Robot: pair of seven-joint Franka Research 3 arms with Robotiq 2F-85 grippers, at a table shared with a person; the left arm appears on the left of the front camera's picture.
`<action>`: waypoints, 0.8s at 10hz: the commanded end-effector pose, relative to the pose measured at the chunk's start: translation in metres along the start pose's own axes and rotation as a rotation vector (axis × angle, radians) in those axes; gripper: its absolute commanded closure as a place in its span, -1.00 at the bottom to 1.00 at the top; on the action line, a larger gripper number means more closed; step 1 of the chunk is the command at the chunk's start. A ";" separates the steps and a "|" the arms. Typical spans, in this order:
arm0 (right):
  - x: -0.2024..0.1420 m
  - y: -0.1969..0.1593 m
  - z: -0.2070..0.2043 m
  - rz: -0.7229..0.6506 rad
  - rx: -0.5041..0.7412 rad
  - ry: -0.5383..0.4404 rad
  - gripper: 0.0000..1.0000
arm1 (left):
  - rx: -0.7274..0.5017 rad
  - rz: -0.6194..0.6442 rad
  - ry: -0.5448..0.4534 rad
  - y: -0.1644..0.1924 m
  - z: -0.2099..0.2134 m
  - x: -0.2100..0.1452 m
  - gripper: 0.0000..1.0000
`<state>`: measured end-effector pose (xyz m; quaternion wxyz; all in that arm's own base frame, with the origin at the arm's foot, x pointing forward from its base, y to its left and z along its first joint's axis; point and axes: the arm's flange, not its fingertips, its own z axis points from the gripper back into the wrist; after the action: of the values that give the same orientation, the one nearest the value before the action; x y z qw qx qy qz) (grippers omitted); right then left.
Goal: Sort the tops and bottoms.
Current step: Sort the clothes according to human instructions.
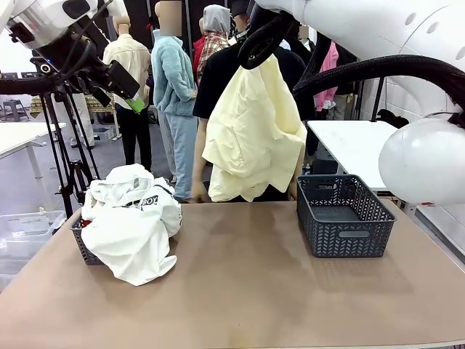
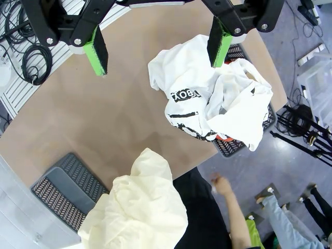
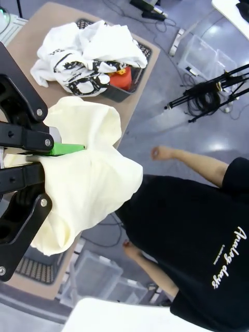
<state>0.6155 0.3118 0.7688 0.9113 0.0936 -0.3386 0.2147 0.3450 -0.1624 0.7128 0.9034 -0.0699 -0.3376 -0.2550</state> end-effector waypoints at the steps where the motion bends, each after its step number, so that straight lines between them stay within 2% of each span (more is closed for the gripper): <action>1: 0.000 0.004 0.003 -0.006 0.011 -0.007 1.00 | 0.004 0.004 -0.003 0.000 0.001 0.000 -1.00; 8: 0.000 0.004 0.003 -0.006 0.011 -0.007 1.00 | 0.004 0.004 -0.003 0.000 0.001 0.000 -1.00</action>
<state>0.6155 0.3120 0.7688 0.9113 0.0936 -0.3386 0.2148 0.3450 -0.1624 0.7128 0.9034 -0.0699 -0.3376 -0.2550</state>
